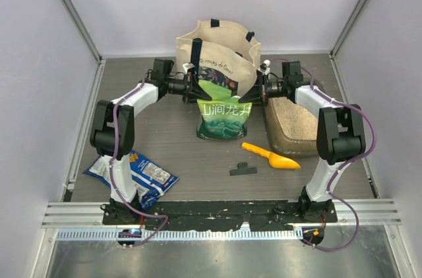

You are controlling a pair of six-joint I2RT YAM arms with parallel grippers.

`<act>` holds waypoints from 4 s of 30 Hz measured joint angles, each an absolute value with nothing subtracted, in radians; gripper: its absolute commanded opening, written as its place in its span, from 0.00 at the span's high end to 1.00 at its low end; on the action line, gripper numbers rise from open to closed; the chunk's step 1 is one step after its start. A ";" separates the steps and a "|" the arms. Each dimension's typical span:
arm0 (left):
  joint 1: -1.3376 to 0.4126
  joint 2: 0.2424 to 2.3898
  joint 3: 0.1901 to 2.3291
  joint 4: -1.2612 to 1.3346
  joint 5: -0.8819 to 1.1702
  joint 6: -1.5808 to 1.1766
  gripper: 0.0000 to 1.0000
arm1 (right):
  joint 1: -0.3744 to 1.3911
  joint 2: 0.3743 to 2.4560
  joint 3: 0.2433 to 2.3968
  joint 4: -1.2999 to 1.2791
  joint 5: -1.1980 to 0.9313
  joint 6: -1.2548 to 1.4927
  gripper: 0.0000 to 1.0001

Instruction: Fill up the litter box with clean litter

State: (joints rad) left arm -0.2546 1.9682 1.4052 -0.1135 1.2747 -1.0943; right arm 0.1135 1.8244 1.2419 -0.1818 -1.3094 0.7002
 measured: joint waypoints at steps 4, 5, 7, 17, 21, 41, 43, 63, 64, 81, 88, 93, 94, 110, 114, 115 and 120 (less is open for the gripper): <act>-0.253 1.968 1.397 -0.151 1.268 -1.124 0.95 | 0.113 1.831 1.242 -0.181 -1.299 0.801 0.98; -0.253 1.968 1.391 -0.153 1.268 -1.128 0.89 | 0.113 1.835 1.242 -0.179 -1.299 0.828 0.99; -0.252 1.968 1.381 -0.153 1.267 -1.137 0.73 | 0.114 1.847 1.243 -0.179 -1.307 0.866 0.99; -0.168 1.935 1.582 -0.519 1.108 -0.619 0.46 | 0.117 1.875 1.277 -0.165 -1.311 0.923 0.98; -0.184 1.800 1.615 -0.744 0.986 -0.151 0.40 | 0.117 1.875 1.277 -0.159 -1.310 0.928 0.99; -0.473 1.773 1.574 -0.530 0.748 0.801 0.35 | 0.117 1.884 1.287 -0.124 -1.296 0.950 0.99; -0.478 1.816 1.657 -0.605 0.770 0.831 0.36 | 0.117 1.884 1.287 -0.120 -1.295 0.953 0.99; -0.518 1.955 1.804 -0.863 0.818 0.884 0.49 | 0.116 1.885 1.287 -0.115 -1.301 0.967 0.98; -0.518 1.955 1.804 -0.853 0.818 0.855 0.50 | 0.116 1.885 1.287 -0.115 -1.301 0.967 0.98; -0.524 1.921 1.721 -0.746 0.859 0.686 0.77 | 0.104 1.885 1.288 -0.300 -1.317 0.907 0.99; -0.528 1.898 1.673 -0.679 0.859 0.679 1.00 | 0.099 1.886 1.336 -0.418 -1.291 0.862 0.99; -0.528 1.851 1.580 -0.558 0.854 0.601 1.00 | 0.097 1.886 1.366 -0.491 -1.268 0.817 0.52; -0.528 1.843 1.567 -0.550 0.857 0.582 1.00 | 0.091 1.886 1.370 -0.495 -1.283 0.813 0.39; -0.507 1.847 1.550 -0.506 0.892 0.413 1.00 | 0.095 1.516 1.489 -0.701 -0.998 -0.336 0.28; -0.498 1.854 1.550 -0.500 0.910 0.382 1.00 | 0.272 1.170 1.180 -0.583 -0.953 -0.611 0.32; -0.496 1.856 1.550 -0.499 0.914 0.376 1.00 | 0.277 1.135 1.156 -0.561 -0.949 -0.653 0.32; -0.488 1.865 1.554 -0.499 0.938 0.362 1.00 | 0.292 1.137 1.077 -0.383 -0.920 -0.877 0.33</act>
State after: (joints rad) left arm -0.4877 1.8648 1.5536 -0.4992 0.9379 0.3622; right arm 0.2924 1.1370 1.0775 -0.3832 -0.9203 -0.8768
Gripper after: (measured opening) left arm 0.161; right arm 0.676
